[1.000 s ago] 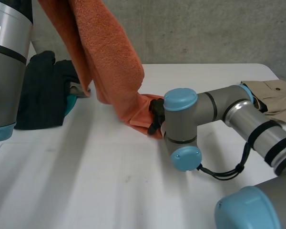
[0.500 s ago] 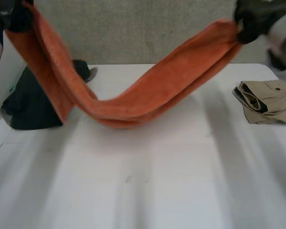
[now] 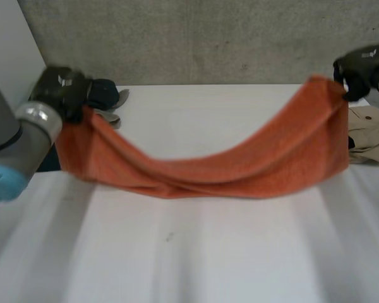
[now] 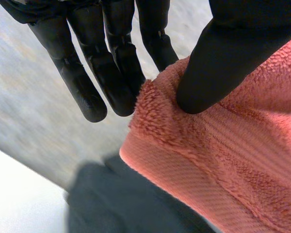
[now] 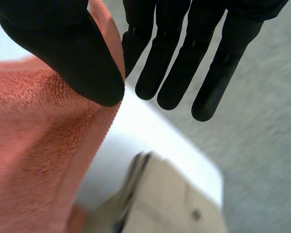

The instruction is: Fold the laundry.

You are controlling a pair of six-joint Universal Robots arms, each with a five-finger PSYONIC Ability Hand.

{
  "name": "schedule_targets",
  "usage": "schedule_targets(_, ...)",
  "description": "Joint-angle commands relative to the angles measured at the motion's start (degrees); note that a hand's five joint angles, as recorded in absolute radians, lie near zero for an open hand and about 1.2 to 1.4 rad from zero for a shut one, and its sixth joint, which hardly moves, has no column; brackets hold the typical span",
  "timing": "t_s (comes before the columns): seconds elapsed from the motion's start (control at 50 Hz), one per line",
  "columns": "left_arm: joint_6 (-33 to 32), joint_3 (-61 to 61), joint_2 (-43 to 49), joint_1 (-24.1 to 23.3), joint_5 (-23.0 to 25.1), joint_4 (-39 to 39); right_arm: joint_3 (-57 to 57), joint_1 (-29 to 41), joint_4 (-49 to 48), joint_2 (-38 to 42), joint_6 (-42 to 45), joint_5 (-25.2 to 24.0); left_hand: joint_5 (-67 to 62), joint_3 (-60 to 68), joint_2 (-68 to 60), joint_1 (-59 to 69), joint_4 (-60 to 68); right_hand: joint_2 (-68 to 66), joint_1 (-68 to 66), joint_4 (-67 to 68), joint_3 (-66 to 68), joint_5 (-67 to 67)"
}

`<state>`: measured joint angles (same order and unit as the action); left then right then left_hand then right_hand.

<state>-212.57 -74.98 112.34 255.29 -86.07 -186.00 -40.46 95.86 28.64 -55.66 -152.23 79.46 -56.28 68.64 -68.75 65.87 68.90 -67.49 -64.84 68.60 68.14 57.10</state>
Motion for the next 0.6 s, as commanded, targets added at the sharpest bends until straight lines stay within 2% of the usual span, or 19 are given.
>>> schedule_targets(0.02, 2.0, 18.3, 6.5, -0.9, 0.2, -21.1, 8.1, 1.0, -25.3, 4.9, -12.2, 5.2, -13.7, 11.4, -11.3, 14.1, 11.1, -12.5, -15.2, 11.4, 11.9, 12.9)
schedule_targets(0.06, 4.3, 20.4, 6.6, -0.2, -0.5, -31.1, 8.1, 1.7, -35.4, 4.5, -17.4, 7.0, -13.7, 11.4, -11.3, 14.1, 11.1, -12.5, -15.2, 11.4, 11.9, 12.9)
schedule_targets(0.14, 7.5, 20.8, 6.4, -0.1, -0.3, -41.4, 6.6, 1.7, -46.9, 3.9, -23.5, 9.4, -13.7, 11.4, -11.3, 14.1, 11.1, -12.5, -15.2, 11.4, 11.9, 12.9)
schedule_targets(0.24, 8.0, 19.3, 6.7, -0.2, -0.4, -38.3, 3.2, 1.4, -47.9, 1.8, -25.5, 9.1, -13.7, 11.4, -11.3, 14.1, 11.1, -12.5, -15.2, 11.4, 11.9, 12.9)
schedule_targets(0.32, 7.9, 12.3, 6.1, 0.0, 0.1, -36.4, -1.2, 1.4, -45.6, 1.3, -25.5, 7.0, -13.7, 11.4, -11.3, 14.1, 11.1, -12.5, -15.2, 11.4, 11.9, 12.9)
schedule_targets(0.46, 7.6, -4.3, 4.9, -0.1, 2.2, -35.5, -8.7, -1.5, -33.0, 2.0, -24.6, -0.8, -13.7, 11.4, -11.3, 14.1, 11.1, -12.5, -15.2, 11.4, 11.9, 12.9)
schedule_targets(0.54, 7.0, -14.8, 3.7, -0.1, 4.4, -34.5, -13.9, -4.4, -22.6, 4.9, -19.2, -7.0, -13.7, 11.4, -11.3, 14.1, 11.1, -12.5, -15.2, 11.4, 11.9, 12.9)
schedule_targets(0.6, 5.7, -21.3, 2.8, -0.1, 5.3, -33.1, -16.6, -5.0, -18.9, 6.4, -13.3, -8.5, -13.7, 11.4, -11.3, 14.1, 11.1, -12.5, -15.2, 11.4, 11.9, 12.9)
